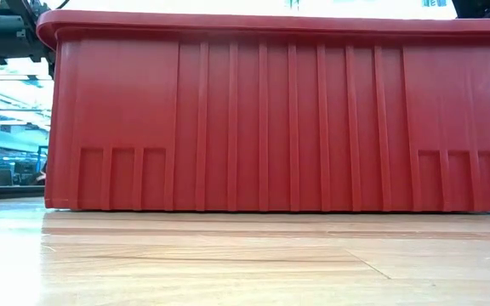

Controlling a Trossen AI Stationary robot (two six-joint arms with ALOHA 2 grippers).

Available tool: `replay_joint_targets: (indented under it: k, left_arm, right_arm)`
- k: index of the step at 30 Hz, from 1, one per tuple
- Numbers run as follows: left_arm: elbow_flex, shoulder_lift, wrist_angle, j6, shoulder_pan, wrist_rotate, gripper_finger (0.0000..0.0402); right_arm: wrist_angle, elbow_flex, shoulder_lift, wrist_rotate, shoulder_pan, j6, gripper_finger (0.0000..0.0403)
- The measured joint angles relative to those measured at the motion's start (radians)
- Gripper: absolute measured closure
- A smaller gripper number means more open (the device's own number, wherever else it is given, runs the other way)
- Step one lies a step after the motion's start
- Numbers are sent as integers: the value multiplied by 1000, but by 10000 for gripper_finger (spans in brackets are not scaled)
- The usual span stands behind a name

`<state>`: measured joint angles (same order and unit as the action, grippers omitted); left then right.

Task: Pick and place slides into bin
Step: Return to Home Position

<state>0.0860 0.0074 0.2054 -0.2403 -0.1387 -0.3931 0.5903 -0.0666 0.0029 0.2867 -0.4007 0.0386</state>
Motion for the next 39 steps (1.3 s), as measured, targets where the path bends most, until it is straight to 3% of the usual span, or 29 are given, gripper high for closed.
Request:
replay_joint_targets:
  k: [9, 23, 33, 39]
  left_arm:
    - [0, 0, 0, 0, 0, 0, 374]
    - [0, 1, 0, 0, 0, 1, 400]
    - [0, 1, 0, 0, 0, 2, 374]
    - [0, 1, 0, 0, 0, 2, 379]
  right_arm:
    - [0, 0, 0, 0, 0, 0, 403]
    - [0, -1, 0, 0, 0, 0, 403]
    - [0, -1, 0, -1, 0, 0, 403]
    - [0, -1, 0, -1, 0, 0, 403]
